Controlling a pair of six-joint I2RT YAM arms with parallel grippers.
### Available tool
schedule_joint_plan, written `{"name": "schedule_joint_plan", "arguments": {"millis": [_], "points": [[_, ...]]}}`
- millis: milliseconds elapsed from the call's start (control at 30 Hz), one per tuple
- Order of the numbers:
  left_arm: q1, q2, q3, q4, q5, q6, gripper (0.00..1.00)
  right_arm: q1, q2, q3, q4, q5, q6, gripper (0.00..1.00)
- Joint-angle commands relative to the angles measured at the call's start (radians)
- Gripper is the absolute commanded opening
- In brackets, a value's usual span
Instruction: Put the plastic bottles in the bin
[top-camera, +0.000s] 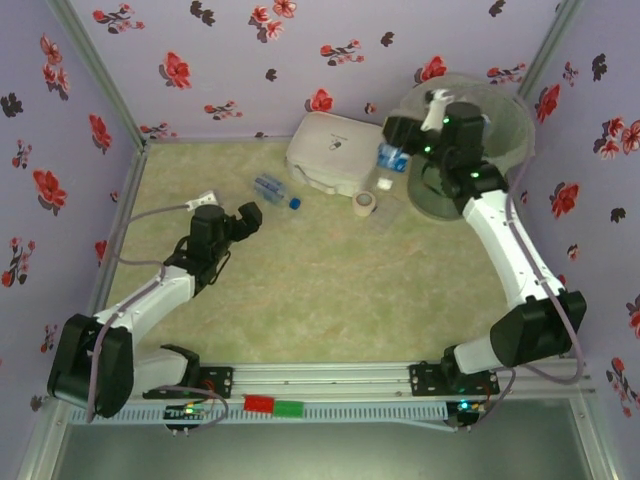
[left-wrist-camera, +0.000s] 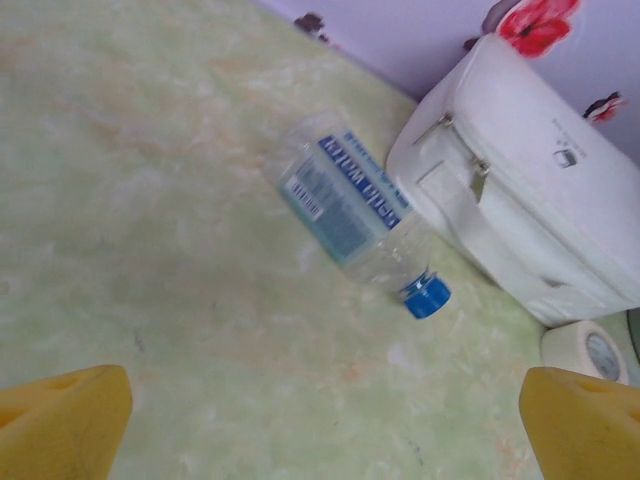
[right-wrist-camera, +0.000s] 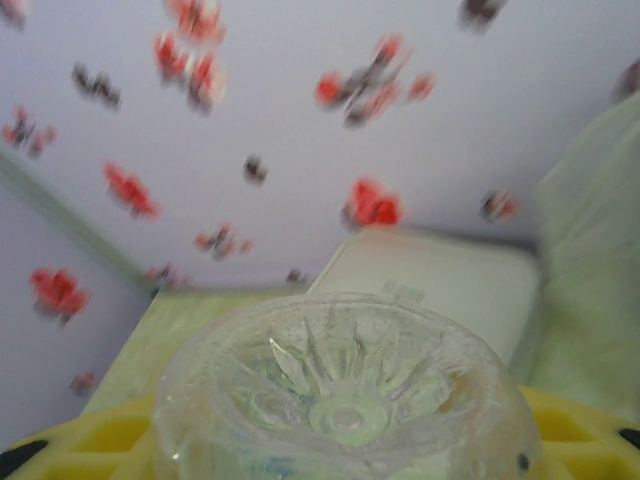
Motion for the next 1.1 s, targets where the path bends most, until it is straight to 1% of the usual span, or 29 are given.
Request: {"name": "schedule_joint_plan", "arguments": {"millis": [0,100,200,300,433,567,733,833,867,933,967,1000,1033,1067], "points": [[0.003,0.0,-0.01,-0.004,-0.018,-0.055,1.0,-0.086,0.003,0.1,-0.029,0.126,-0.003,0.47],[0.002,-0.004,-0.012,-0.011,-0.01,-0.054,1.0,-0.164,0.044,0.161,0.017,0.178,0.029,0.47],[0.004,-0.005,-0.01,-0.015,0.002,-0.054,1.0,-0.213,0.11,0.223,0.041,0.247,0.04,0.47],[0.003,-0.008,-0.01,-0.013,0.018,-0.056,1.0,-0.257,0.181,0.282,0.044,0.29,0.068,0.47],[0.003,-0.011,-0.01,-0.016,0.029,-0.054,1.0,-0.293,0.288,0.364,0.016,0.267,0.119,0.47],[0.002,-0.012,-0.004,-0.024,0.034,-0.051,1.0,-0.296,0.379,0.449,-0.056,0.221,0.14,0.47],[0.003,-0.018,-0.007,-0.036,0.038,-0.05,1.0,-0.296,0.429,0.469,-0.088,0.2,0.162,0.5],[0.003,-0.022,-0.007,-0.045,0.038,-0.047,1.0,-0.296,0.437,0.47,-0.103,0.204,0.163,0.54],[0.003,-0.023,-0.007,-0.047,0.038,-0.046,1.0,-0.296,0.437,0.47,-0.108,0.209,0.16,0.56],[0.003,-0.025,-0.009,-0.048,0.038,-0.045,1.0,-0.296,0.434,0.472,-0.12,0.221,0.153,0.67],[0.003,-0.025,-0.008,-0.048,0.038,-0.045,1.0,-0.296,0.431,0.471,-0.125,0.229,0.15,0.74],[0.003,-0.023,-0.007,-0.05,0.038,-0.043,1.0,-0.296,0.426,0.471,-0.131,0.241,0.144,0.85],[0.002,-0.023,-0.007,-0.051,0.038,-0.043,1.0,-0.296,0.42,0.47,-0.136,0.25,0.137,0.99],[0.003,-0.022,-0.006,-0.053,0.04,-0.044,1.0,-0.296,0.41,0.47,-0.141,0.26,0.125,1.0]]}}
